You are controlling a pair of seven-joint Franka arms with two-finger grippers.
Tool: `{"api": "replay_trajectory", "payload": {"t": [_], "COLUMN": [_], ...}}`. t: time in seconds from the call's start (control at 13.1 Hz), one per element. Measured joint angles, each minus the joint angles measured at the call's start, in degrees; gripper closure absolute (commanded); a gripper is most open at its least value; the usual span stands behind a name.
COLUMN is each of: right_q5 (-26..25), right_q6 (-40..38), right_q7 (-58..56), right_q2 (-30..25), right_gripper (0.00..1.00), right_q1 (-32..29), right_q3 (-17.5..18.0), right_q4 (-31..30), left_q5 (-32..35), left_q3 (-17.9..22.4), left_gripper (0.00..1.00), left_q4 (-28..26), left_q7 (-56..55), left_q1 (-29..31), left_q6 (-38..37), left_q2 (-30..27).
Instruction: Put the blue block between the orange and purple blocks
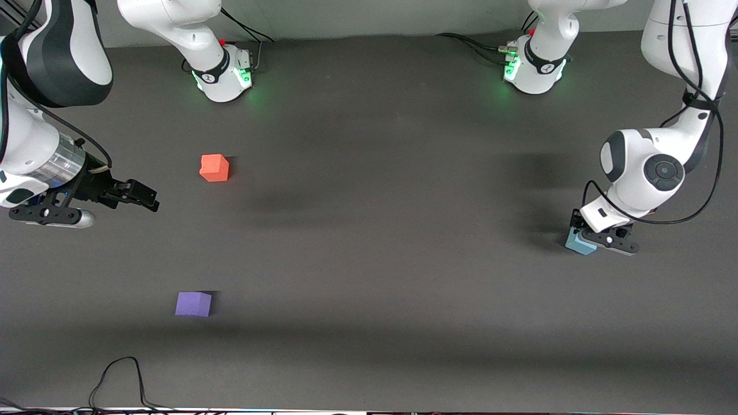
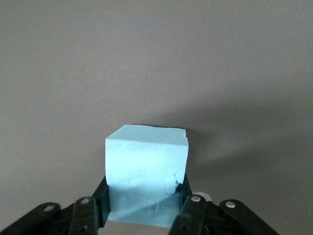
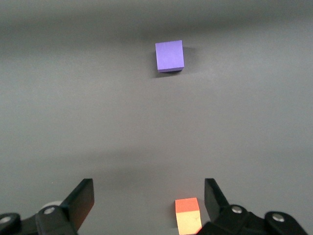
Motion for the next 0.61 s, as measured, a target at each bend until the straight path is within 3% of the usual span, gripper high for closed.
{"api": "replay_trajectory", "payload": {"t": [0.38,0.61], "right_q5": [0.0,0.09], "right_q6": [0.0,0.0], "right_q7": [2.21,3.19], "right_q2": [-0.08,-0.17], "right_gripper": [0.0,0.0], "right_q1": [0.08,0.29], "right_q3": [0.07,0.62], "right_q4": [0.06,0.44], "left_q5": [-0.05,-0.59], "left_q3": [0.17,0.3], "left_gripper": [0.73,0.73], "left_q4": [13.27,24.28], "left_q7": [-0.76,-1.93], "left_q1": [0.0,0.03], "left_q6": [-29.4,-47.57], "left_q2": [-9.15,-13.86]}}
